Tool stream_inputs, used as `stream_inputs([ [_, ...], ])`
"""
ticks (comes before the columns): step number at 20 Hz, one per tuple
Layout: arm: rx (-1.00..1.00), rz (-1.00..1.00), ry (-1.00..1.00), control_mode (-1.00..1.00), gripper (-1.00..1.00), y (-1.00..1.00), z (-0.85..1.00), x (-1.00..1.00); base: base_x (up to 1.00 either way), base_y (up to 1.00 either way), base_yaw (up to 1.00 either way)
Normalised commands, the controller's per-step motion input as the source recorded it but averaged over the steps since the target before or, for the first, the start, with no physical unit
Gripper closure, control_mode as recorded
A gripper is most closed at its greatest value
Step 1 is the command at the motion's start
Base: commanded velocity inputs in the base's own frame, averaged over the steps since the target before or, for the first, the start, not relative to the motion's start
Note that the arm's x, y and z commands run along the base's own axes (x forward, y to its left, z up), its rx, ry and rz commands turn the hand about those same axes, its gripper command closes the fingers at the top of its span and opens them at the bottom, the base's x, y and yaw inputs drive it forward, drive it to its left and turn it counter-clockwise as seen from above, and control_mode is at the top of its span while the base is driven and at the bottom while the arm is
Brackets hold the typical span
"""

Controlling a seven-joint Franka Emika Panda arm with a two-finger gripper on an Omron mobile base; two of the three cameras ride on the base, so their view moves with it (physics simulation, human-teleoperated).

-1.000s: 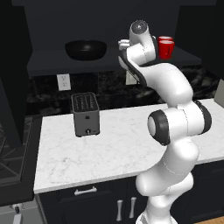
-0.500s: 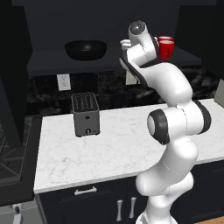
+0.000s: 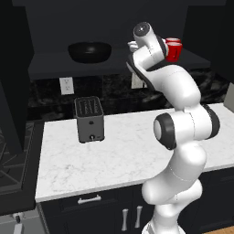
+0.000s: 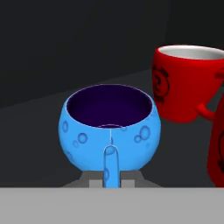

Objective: Gather all objects into one cabinet and sort the glasses and bowls to opposite sides.

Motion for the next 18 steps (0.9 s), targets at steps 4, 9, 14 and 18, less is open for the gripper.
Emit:
stream_inputs([
  [4,0.00,-0.10,0.00,-1.00,1.00,-0.13,0.00,0.00,0.00,0.00,0.00],
  [9,0.00,-0.09,0.00,-1.00,1.00,-0.05,0.00,0.00,0.00,0.00,0.00],
  [14,0.00,-0.06,0.00,-1.00,-1.00,0.00,-0.08,0.00,0.00,0.00,0.00],
  [18,0.00,-0.03,0.00,-1.00,-1.00,0.00,0.00,0.00,0.00,0.00,0.00],
])
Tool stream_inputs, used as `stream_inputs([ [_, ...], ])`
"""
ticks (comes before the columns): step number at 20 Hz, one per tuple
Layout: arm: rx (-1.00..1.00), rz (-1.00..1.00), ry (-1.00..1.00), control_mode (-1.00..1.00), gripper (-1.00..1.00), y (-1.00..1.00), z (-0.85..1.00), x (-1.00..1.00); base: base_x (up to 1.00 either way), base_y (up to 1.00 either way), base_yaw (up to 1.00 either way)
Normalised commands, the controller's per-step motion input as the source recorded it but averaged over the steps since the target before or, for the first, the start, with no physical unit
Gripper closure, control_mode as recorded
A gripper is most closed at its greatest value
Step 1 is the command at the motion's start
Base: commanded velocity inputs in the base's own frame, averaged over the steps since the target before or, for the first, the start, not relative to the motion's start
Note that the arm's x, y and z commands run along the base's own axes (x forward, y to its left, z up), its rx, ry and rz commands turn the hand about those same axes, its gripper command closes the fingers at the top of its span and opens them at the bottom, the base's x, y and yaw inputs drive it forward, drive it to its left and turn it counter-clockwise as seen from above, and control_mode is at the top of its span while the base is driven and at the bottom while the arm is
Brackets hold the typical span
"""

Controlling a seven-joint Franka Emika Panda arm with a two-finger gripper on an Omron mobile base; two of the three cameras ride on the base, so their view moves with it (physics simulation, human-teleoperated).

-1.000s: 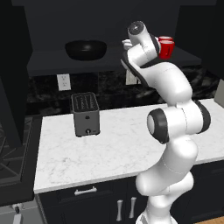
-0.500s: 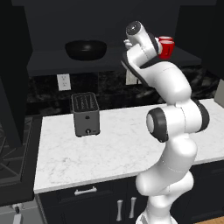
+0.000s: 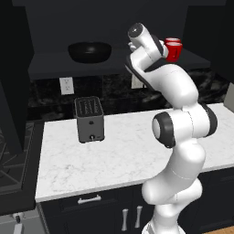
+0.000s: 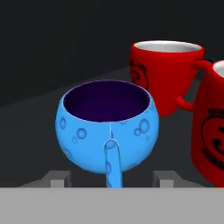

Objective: Gather all objects into one cabinet and sort the glasses and bowls to opposite sides.

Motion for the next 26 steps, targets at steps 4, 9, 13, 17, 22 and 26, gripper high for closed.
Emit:
stream_inputs([
  [4,0.01,0.00,0.00,-1.00,-1.00,0.00,0.00,0.00,0.00,0.00,0.00],
  [9,0.01,0.00,0.00,-1.00,-1.00,0.02,0.00,-0.20,0.00,0.00,0.00],
  [13,0.00,0.00,0.00,-1.00,-1.00,0.35,0.00,-0.42,0.00,0.00,0.00],
  [17,0.00,0.03,0.00,-1.00,-1.00,0.52,0.00,-0.28,0.00,0.00,0.00],
  [22,0.01,0.09,-0.02,-1.00,-1.00,0.55,0.05,-0.15,0.00,0.00,0.00],
  [26,0.05,0.18,0.00,-1.00,-1.00,0.47,0.27,0.00,0.00,0.00,0.00],
])
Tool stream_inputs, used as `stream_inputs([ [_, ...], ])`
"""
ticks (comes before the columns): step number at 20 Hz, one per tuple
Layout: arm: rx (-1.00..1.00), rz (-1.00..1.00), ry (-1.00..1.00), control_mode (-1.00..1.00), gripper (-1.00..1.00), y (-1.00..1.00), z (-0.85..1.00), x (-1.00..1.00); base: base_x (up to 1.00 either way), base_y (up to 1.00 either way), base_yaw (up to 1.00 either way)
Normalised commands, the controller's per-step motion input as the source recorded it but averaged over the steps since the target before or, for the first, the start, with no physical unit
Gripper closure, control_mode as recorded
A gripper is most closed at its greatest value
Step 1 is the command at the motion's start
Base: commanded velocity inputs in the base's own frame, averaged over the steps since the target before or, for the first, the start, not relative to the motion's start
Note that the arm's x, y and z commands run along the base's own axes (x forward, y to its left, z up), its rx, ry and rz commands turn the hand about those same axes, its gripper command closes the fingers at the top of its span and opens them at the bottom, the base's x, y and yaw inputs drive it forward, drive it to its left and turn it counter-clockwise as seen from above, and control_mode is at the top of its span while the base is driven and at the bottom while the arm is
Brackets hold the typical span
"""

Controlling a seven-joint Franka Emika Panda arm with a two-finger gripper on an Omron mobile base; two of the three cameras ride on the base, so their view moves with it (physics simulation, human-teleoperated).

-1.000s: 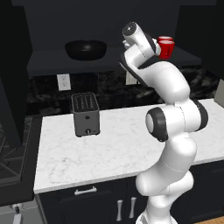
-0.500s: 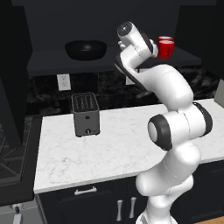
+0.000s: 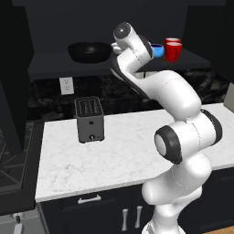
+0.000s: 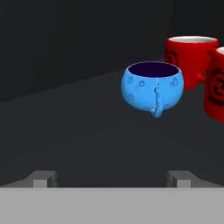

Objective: Gather all objects into one cabinet and sort the glasses and bowls to opposite sides.

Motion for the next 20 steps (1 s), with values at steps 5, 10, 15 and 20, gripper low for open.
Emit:
stream_inputs([
  [5,0.06,0.19,0.00,-1.00,-1.00,0.46,0.20,0.00,0.00,0.00,0.00],
  [10,0.08,0.14,-0.01,-1.00,-1.00,0.42,0.04,-0.01,0.00,0.00,0.00],
  [15,0.09,0.09,-0.06,-1.00,-1.00,0.42,0.00,0.00,0.00,0.00,0.00],
  [20,0.09,0.06,-0.07,-1.00,-1.00,0.42,0.00,0.00,0.00,0.00,0.00],
])
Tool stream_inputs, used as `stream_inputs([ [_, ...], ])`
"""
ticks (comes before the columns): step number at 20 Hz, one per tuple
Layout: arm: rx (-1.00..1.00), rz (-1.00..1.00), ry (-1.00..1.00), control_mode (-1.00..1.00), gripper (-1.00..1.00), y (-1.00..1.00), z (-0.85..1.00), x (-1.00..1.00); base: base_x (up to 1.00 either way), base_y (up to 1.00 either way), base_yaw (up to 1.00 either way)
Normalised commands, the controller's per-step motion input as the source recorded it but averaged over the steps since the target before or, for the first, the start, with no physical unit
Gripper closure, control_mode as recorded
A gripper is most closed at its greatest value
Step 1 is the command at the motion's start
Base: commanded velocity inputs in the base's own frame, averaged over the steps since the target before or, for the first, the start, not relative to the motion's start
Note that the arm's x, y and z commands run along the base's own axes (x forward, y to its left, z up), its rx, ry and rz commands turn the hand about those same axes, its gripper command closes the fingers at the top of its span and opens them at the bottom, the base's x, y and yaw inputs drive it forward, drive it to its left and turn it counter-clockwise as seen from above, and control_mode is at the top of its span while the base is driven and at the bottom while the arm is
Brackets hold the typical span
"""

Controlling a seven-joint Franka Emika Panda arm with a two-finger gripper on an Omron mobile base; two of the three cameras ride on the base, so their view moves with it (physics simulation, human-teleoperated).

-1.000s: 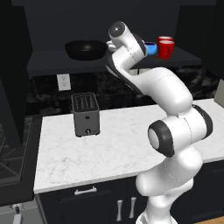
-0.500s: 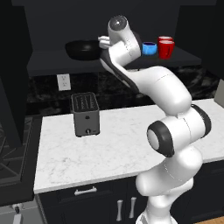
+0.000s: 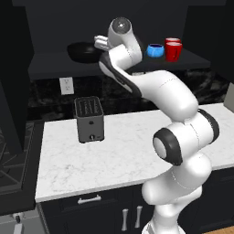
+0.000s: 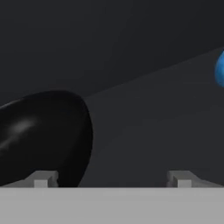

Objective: Gather all objects into one cabinet and sort the glasses and bowls to opposite sides.

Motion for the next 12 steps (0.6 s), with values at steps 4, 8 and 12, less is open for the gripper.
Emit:
stream_inputs([
  [4,0.12,0.04,-0.04,-1.00,-1.00,0.32,0.06,-0.08,0.00,0.00,0.00],
  [8,0.15,0.00,0.00,-1.00,-1.00,0.23,0.16,-0.02,0.00,0.00,0.00],
  [12,0.13,0.00,0.01,-1.00,-1.00,0.19,0.19,0.00,0.00,0.00,0.00],
])
